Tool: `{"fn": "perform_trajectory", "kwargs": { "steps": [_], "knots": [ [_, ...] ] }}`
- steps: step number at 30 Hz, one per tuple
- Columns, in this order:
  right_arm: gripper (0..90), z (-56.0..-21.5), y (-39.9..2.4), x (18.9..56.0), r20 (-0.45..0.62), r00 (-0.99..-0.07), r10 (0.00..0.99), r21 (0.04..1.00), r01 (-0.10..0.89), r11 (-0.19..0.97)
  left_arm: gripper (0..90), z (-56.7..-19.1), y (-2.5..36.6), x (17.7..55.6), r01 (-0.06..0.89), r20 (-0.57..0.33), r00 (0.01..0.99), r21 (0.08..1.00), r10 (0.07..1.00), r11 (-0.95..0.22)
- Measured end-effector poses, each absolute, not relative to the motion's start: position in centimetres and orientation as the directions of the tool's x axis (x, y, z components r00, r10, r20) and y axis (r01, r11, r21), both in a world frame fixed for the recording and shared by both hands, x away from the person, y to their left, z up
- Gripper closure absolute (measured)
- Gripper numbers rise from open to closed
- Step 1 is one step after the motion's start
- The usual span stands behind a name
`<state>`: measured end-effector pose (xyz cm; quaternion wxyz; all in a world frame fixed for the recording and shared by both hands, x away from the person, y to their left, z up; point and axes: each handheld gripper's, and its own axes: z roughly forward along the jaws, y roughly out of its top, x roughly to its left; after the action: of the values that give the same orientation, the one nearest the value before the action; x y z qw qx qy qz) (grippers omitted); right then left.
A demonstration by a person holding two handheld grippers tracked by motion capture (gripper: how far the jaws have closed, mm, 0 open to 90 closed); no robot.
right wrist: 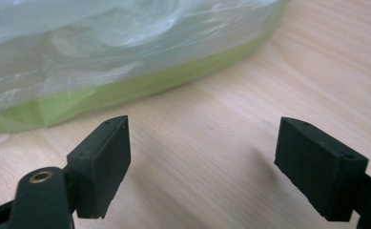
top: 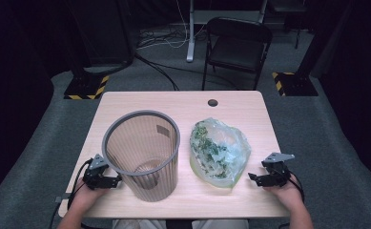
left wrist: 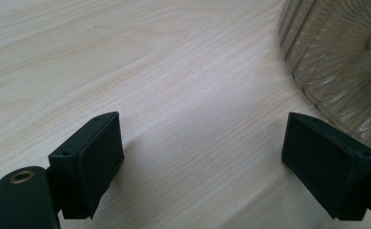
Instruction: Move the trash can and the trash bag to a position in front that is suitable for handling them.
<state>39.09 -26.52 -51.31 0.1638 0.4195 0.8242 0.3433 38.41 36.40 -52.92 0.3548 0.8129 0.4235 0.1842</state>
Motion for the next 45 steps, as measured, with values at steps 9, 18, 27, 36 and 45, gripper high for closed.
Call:
{"fn": "perform_trajectory", "kwargs": {
  "steps": [9, 18, 27, 36, 45],
  "knots": [
    [20.3, -48.8, -26.3, 38.6, 0.065, -0.583, 0.810, 0.792, 0.523, 0.314, 14.0, -52.9, 36.4, 38.4, 0.556, -0.002, 0.579, 0.733, 0.816, -0.392],
    [18.2, -44.7, -24.2, 39.3, 0.071, -0.608, 0.791, 0.826, 0.480, 0.295, 13.9, -52.9, 36.4, 38.4, 0.555, -0.001, 0.581, 0.732, 0.814, -0.396],
    [18.5, -44.0, -19.9, 41.8, 0.090, -0.662, 0.744, 0.845, 0.446, 0.295, 14.0, -52.9, 36.4, 38.4, 0.555, -0.001, 0.582, 0.731, 0.813, -0.396],
    [18.8, -46.5, -17.5, 43.8, 0.079, -0.661, 0.747, 0.822, 0.467, 0.327, 14.0, -52.9, 36.3, 38.3, 0.556, -0.002, 0.581, 0.731, 0.814, -0.396],
    [21.4, -50.3, -16.3, 44.8, 0.059, -0.671, 0.739, 0.734, 0.531, 0.423, 14.0, -52.9, 36.3, 38.3, 0.556, -0.002, 0.581, 0.731, 0.814, -0.395]
  ]
}}
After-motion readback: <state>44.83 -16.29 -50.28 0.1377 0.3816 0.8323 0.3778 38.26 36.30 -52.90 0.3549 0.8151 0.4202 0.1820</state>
